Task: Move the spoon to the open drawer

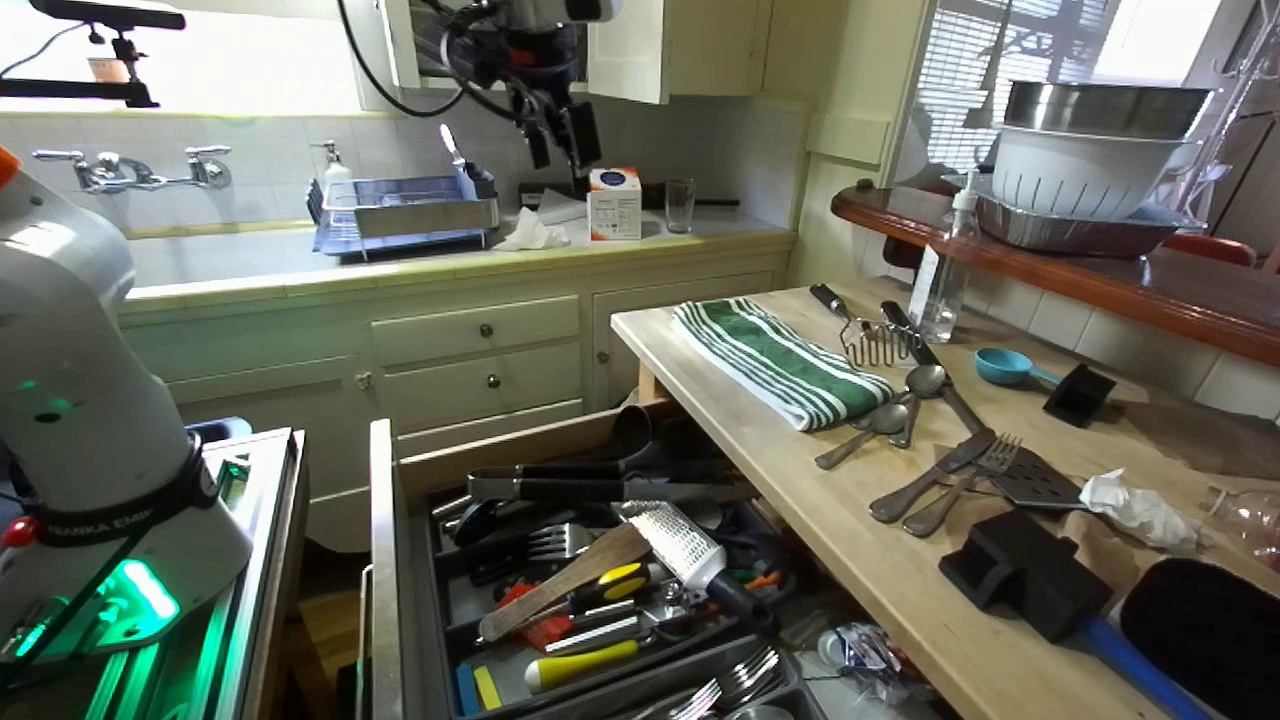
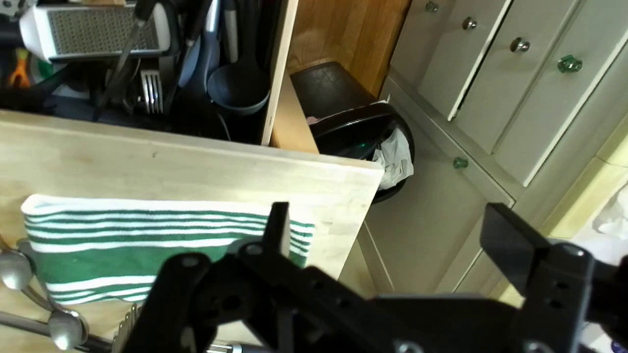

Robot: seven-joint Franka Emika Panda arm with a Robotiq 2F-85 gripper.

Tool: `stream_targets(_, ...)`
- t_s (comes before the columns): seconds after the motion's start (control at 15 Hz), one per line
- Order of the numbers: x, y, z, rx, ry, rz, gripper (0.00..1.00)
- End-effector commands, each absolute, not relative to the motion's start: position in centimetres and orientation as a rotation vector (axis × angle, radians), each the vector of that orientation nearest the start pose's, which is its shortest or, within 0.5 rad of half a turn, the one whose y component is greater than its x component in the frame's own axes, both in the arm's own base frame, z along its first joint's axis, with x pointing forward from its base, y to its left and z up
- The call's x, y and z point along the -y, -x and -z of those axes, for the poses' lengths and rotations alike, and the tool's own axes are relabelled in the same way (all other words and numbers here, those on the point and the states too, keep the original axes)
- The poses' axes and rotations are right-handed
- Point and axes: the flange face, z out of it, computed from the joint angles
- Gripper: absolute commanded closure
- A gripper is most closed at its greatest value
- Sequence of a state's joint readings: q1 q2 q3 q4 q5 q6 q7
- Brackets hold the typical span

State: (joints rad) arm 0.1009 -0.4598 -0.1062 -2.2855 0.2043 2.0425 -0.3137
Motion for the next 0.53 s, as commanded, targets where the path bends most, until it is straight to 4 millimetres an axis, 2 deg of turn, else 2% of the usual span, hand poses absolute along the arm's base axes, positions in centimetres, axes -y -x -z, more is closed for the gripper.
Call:
stream_targets(0.0,3.0,-50.0,-55.4,0.454,2.949,0.35,0.0)
stream_targets(0.2,6.4,-53.5,-55.9,0.459,3.012,0.431,0.0)
stream_targets(0.4,10.5,-55.7,-55.4,0.49,3.087,0.488,0.0)
stream_targets(0.47,12.0,-56.3,-54.6,0.41,3.099,0.475,0.0)
